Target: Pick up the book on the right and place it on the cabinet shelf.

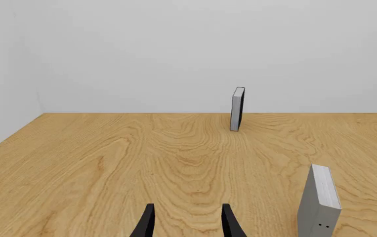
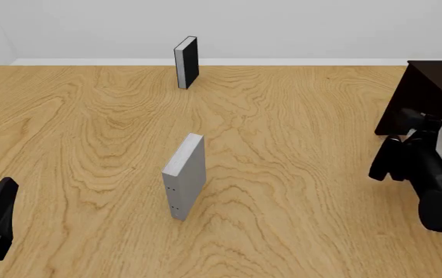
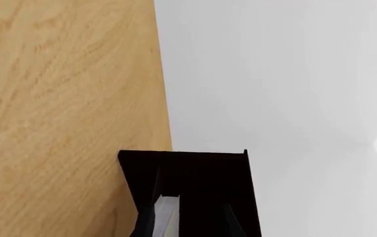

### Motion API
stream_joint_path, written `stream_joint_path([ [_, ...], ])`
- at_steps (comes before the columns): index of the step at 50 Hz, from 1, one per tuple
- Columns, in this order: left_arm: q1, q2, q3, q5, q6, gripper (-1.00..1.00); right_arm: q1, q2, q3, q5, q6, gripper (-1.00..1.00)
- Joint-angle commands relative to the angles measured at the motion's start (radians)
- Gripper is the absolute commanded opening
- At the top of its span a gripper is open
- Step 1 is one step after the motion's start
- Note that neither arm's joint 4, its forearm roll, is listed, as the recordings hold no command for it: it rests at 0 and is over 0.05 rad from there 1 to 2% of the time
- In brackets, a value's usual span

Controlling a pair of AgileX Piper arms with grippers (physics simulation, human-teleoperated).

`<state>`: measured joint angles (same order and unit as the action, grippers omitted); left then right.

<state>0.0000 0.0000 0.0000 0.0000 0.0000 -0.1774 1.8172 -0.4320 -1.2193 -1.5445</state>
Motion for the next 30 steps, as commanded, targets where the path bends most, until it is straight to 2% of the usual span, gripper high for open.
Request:
stream_joint_path([
  [1, 0.0, 0.0, 0.0, 0.0, 0.0, 1.0, -0.018, -0.009, 0.007, 0.0, 0.002, 1.0],
  [30, 0.0, 0.0, 0.0, 0.0, 0.0, 1.0, -0.082, -0.028, 0.035, 0.0, 0.001, 1.0],
])
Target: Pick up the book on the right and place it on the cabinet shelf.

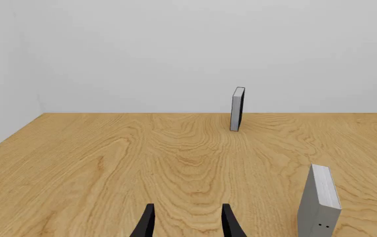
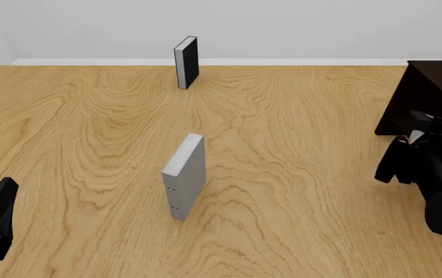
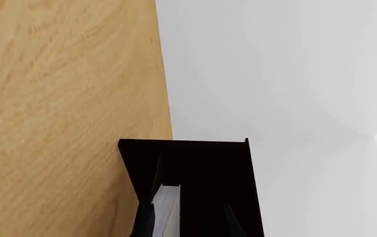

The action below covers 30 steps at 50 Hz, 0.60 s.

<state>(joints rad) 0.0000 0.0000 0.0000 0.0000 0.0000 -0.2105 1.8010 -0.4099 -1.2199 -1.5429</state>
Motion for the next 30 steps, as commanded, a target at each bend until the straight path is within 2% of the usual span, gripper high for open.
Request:
stream_joint_path([
  [1, 0.0, 0.0, 0.0, 0.0, 0.0, 1.0, -0.051, -0.013, 0.013, 0.0, 0.0, 1.0],
  [30, 0.0, 0.0, 0.0, 0.0, 0.0, 1.0, -0.123, -0.051, 0.053, 0.0, 0.008, 1.0],
])
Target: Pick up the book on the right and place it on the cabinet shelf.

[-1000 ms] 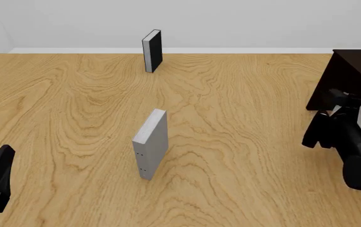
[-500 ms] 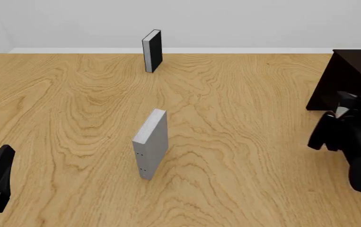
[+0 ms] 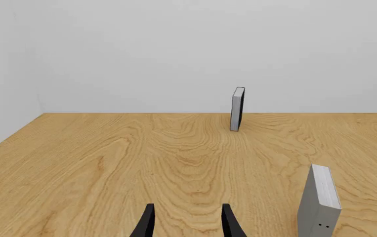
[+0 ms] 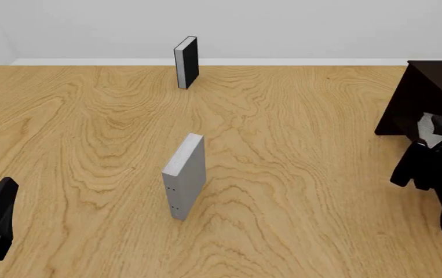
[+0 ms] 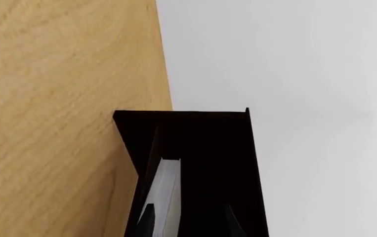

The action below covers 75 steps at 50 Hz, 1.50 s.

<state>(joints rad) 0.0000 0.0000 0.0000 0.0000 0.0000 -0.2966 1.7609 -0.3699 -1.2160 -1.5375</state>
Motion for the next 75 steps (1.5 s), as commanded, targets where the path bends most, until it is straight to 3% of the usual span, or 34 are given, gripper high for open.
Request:
stream_joint_path([
  [1, 0.0, 0.0, 0.0, 0.0, 0.0, 1.0, -0.038, -0.012, 0.014, -0.004, 0.003, 1.0],
  [54, 0.0, 0.0, 0.0, 0.0, 0.0, 1.0, -0.108, -0.009, 0.045, -0.004, -0.009, 1.0],
  [75, 0.0, 0.0, 0.0, 0.0, 0.0, 1.0, 0.013, -0.01, 0.001, -0.003, -0.001, 1.0],
])
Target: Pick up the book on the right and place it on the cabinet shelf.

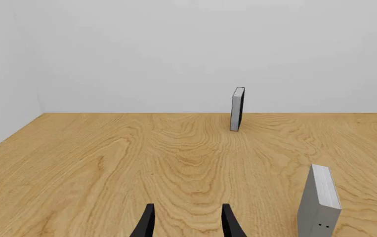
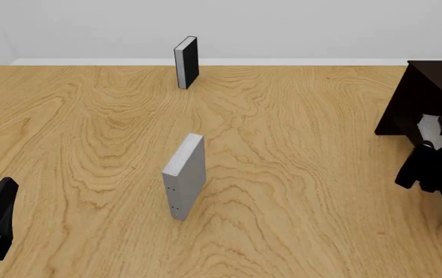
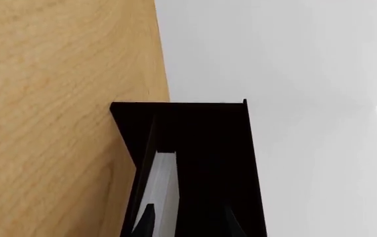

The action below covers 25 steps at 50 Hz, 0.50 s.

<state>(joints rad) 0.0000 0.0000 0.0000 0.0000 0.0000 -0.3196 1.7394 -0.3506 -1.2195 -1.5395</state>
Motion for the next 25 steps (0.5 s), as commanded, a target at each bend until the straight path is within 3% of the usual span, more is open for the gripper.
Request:
stream_joint_path([
  [1, 0.0, 0.0, 0.0, 0.0, 0.0, 1.0, 0.038, 0.013, -0.02, 0.001, 0.001, 1.0],
  [25, 0.0, 0.0, 0.0, 0.0, 0.0, 1.0, 0.14, 0.008, -0.018, 0.002, 0.007, 1.0],
])
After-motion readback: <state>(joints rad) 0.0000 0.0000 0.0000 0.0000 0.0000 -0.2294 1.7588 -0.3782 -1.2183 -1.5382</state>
